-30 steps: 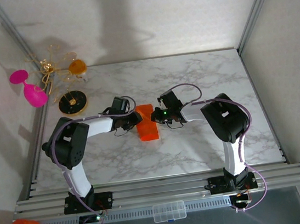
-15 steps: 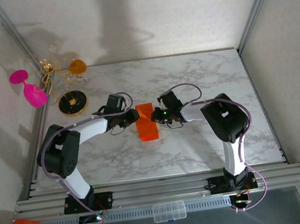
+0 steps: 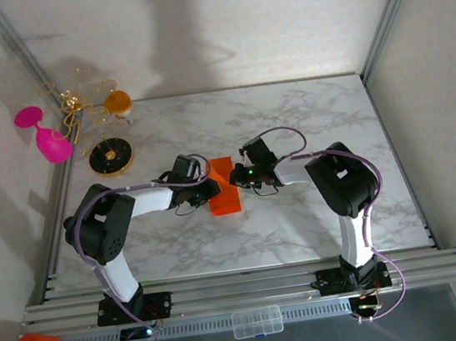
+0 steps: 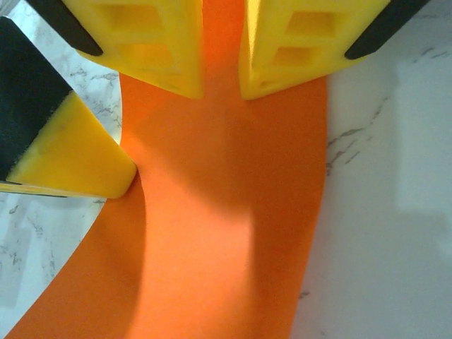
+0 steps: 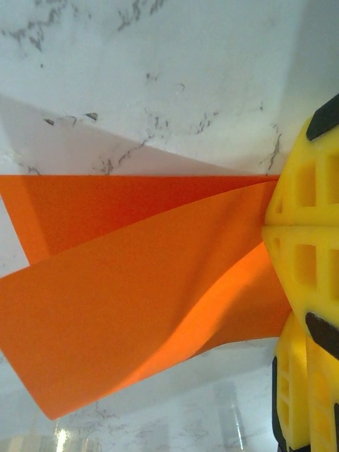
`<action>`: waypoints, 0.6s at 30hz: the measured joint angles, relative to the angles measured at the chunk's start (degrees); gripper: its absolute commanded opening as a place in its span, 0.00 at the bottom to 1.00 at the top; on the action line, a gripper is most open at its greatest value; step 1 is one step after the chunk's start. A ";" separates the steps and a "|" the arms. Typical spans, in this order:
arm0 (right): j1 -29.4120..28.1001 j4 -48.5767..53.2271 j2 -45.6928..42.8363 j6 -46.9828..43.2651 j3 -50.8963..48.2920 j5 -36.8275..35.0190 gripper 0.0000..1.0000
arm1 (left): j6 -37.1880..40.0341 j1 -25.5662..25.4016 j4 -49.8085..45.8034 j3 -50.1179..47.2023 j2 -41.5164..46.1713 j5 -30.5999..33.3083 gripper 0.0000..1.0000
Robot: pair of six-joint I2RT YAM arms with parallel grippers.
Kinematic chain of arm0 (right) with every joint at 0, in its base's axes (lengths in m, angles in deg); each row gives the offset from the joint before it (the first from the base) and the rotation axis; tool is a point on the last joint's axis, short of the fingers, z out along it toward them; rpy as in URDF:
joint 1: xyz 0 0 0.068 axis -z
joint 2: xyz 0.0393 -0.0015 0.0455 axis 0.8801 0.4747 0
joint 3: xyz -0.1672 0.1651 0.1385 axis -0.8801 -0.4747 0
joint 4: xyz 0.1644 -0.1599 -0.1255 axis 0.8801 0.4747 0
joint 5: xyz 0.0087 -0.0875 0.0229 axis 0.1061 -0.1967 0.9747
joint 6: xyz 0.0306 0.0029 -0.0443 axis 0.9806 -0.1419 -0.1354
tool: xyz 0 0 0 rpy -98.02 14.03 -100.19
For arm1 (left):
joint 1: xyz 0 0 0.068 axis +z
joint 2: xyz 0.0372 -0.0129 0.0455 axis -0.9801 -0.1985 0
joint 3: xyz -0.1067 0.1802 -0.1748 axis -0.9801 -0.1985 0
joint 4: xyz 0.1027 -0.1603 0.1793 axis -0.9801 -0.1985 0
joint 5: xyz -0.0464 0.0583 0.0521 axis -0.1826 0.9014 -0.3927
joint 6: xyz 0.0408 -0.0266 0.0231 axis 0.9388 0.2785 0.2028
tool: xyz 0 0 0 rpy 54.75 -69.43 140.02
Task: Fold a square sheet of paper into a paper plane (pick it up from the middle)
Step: First fold in half a square sheet of paper at the center of the table.
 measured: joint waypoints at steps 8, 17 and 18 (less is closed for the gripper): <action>-0.04 0.37 0.11 0.00 0.24 -0.39 0.04 | 0.31 5.07 0.39 -4.81 4.13 -0.81 0.22; -0.09 0.46 0.11 0.00 0.28 -0.52 0.04 | -1.38 1.64 -3.17 -1.16 6.05 0.22 0.22; -0.09 0.46 0.11 0.00 0.28 -0.55 0.04 | -1.77 0.63 -2.80 -0.81 5.97 0.07 0.22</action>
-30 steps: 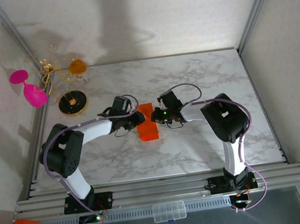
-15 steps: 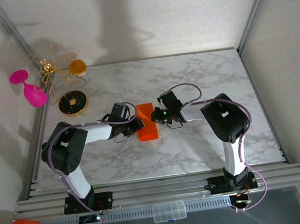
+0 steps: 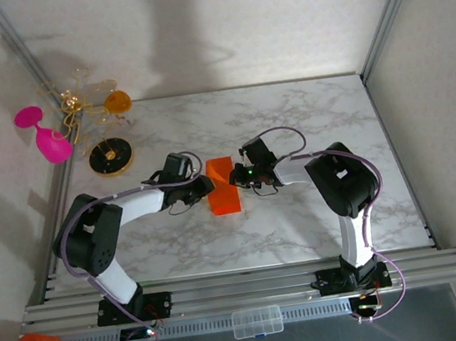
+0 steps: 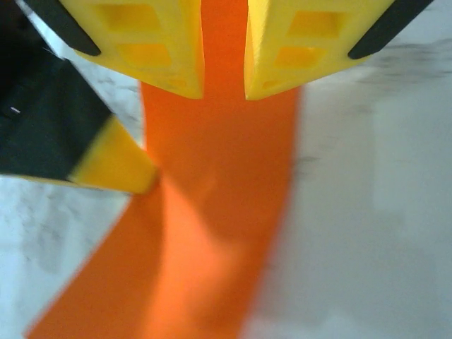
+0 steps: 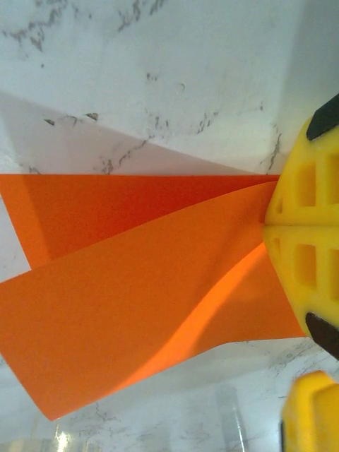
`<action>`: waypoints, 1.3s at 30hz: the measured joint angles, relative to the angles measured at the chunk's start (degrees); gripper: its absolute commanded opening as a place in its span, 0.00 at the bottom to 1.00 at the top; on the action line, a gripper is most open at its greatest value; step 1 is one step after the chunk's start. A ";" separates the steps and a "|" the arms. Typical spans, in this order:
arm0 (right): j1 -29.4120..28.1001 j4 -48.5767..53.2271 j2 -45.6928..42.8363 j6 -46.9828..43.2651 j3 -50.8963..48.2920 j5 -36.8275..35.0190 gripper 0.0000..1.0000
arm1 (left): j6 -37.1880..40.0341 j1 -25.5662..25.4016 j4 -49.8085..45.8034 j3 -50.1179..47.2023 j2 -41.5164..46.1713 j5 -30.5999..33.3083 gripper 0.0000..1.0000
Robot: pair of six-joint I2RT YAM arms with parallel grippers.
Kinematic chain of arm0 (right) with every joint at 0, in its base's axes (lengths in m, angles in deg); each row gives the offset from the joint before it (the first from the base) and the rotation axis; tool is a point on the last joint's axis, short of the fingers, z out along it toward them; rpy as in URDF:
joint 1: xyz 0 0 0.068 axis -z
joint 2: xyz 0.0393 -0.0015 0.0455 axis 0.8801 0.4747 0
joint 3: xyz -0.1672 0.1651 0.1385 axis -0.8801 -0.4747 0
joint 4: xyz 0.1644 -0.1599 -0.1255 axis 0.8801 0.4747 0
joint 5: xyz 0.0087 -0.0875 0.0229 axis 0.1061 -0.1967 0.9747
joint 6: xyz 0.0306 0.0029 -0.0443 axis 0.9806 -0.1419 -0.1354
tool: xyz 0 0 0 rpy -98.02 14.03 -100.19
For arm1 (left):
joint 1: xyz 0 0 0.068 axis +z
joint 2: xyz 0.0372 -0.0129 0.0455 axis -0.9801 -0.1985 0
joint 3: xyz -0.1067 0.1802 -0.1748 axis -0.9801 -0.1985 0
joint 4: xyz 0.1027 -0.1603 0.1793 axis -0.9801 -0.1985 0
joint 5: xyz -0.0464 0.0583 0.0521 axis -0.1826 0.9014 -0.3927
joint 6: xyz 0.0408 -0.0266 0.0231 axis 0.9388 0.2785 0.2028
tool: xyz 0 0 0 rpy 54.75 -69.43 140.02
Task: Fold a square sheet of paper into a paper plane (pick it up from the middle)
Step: First fold in half a square sheet of paper at the center of the table.
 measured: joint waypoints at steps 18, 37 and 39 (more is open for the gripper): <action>0.00 0.00 0.17 0.00 0.00 0.02 0.04 | -3.32 1.31 9.79 -9.22 -0.17 -3.04 0.22; 0.00 0.00 0.28 0.00 0.04 0.02 0.04 | -5.16 -3.23 4.94 -7.21 0.83 -1.25 0.21; 0.00 0.00 0.28 0.00 0.04 0.02 0.04 | -5.14 -3.23 4.90 -7.93 0.83 -1.07 0.21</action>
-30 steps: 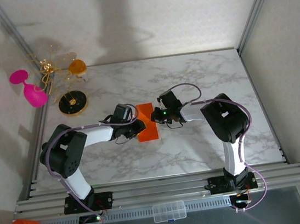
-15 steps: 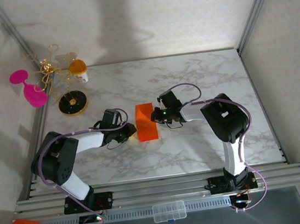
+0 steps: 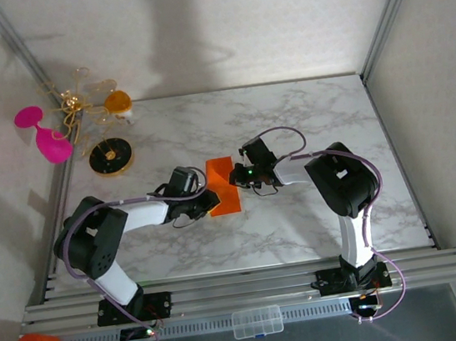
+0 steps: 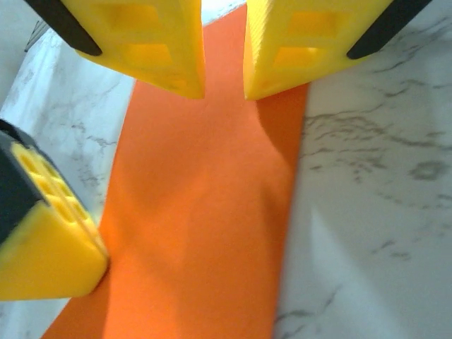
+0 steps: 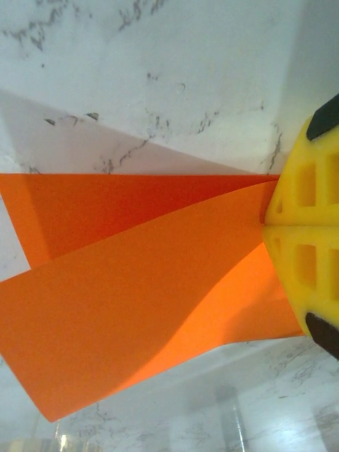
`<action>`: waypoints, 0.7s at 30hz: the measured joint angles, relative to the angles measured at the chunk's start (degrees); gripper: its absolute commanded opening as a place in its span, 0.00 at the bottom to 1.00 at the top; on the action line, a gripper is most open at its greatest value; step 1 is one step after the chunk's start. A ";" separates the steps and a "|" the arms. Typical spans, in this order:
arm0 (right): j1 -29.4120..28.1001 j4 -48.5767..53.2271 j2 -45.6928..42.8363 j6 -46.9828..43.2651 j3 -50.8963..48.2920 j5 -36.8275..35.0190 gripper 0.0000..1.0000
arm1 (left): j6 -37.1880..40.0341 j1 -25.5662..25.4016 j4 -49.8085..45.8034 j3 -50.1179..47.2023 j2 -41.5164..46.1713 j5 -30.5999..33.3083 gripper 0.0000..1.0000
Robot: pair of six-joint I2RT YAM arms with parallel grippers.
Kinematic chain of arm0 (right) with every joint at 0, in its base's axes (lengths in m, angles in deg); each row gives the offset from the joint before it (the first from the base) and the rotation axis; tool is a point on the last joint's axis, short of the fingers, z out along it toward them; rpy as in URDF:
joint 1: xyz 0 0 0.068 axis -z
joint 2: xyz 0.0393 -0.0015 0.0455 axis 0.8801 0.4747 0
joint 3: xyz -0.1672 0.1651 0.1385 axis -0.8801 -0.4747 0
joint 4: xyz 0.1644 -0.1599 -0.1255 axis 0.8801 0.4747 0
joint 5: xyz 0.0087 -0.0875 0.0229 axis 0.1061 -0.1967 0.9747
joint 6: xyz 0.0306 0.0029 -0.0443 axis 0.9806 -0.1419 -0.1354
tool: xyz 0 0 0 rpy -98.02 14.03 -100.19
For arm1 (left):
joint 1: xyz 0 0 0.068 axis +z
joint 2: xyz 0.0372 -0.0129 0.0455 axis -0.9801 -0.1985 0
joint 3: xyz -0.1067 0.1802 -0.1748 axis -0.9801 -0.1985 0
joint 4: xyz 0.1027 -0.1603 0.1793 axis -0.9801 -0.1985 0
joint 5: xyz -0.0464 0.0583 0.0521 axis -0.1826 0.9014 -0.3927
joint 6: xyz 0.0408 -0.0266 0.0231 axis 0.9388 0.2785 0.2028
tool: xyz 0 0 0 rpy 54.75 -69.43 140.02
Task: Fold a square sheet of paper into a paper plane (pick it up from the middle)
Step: First fold in half a square sheet of paper at the center of the table.
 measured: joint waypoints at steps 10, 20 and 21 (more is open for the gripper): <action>0.00 0.00 0.00 0.00 0.00 0.00 0.04 | 1.99 2.93 -3.41 -4.79 6.23 0.07 0.23; 0.00 0.00 0.04 0.00 0.00 0.00 0.04 | 0.39 -0.59 -3.10 0.55 4.61 -0.26 0.22; 0.00 0.00 0.04 0.00 0.00 0.00 0.04 | 0.37 -0.94 -2.93 1.09 3.56 -0.24 0.21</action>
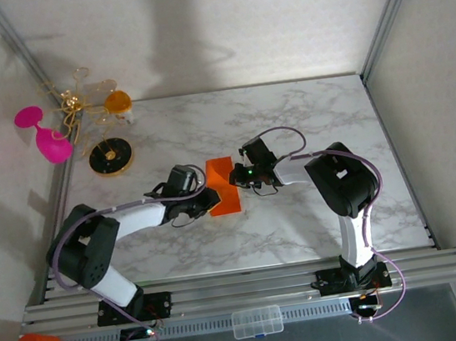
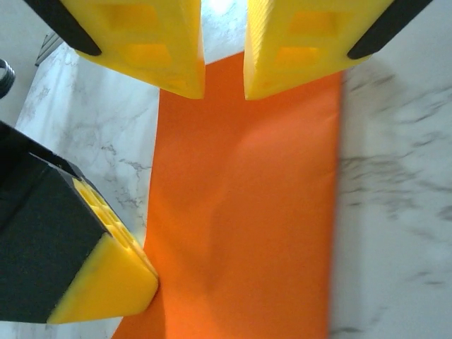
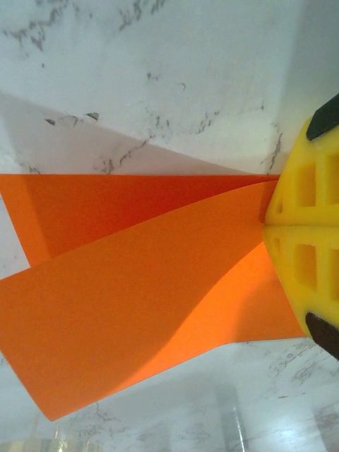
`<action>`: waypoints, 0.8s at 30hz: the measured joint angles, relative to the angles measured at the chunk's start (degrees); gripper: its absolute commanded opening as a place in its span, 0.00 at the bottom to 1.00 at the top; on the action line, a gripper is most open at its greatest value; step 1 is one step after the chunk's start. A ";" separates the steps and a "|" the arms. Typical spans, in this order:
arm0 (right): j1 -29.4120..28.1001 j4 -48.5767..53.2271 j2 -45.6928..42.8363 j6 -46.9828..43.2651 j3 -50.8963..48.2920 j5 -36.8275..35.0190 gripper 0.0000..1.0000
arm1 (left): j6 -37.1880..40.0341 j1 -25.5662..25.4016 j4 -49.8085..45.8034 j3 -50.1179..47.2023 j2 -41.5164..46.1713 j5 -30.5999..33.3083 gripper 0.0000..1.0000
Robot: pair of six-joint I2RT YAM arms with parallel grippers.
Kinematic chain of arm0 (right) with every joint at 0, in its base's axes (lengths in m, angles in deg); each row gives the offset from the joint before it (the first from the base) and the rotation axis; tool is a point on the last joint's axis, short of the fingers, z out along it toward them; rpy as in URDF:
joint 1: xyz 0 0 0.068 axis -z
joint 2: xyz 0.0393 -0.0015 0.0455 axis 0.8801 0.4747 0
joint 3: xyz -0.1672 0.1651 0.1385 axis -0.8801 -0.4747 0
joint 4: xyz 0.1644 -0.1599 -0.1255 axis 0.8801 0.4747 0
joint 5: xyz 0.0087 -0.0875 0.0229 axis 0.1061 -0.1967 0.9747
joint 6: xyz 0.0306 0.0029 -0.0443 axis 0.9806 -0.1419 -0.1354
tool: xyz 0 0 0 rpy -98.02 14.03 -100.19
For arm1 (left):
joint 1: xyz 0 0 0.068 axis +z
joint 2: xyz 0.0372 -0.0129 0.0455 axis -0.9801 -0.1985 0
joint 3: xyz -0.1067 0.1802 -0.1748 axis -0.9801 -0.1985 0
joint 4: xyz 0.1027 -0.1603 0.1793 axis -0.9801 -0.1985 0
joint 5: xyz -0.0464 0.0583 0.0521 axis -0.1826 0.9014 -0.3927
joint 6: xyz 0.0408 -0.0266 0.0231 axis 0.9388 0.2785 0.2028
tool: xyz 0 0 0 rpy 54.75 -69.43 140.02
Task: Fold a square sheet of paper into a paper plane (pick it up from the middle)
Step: First fold in half a square sheet of paper at the center of the table.
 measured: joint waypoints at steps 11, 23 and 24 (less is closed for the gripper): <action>0.00 0.00 0.04 0.00 0.00 0.02 0.04 | 0.35 0.22 0.37 -3.15 -0.98 0.72 0.21; 0.00 0.37 0.04 -1.14 0.00 0.00 0.03 | 0.74 5.57 -4.76 -2.03 5.81 0.90 0.21; 0.00 0.46 0.00 -1.55 0.07 -0.04 0.03 | 0.74 5.57 -4.22 -0.13 5.16 0.85 0.21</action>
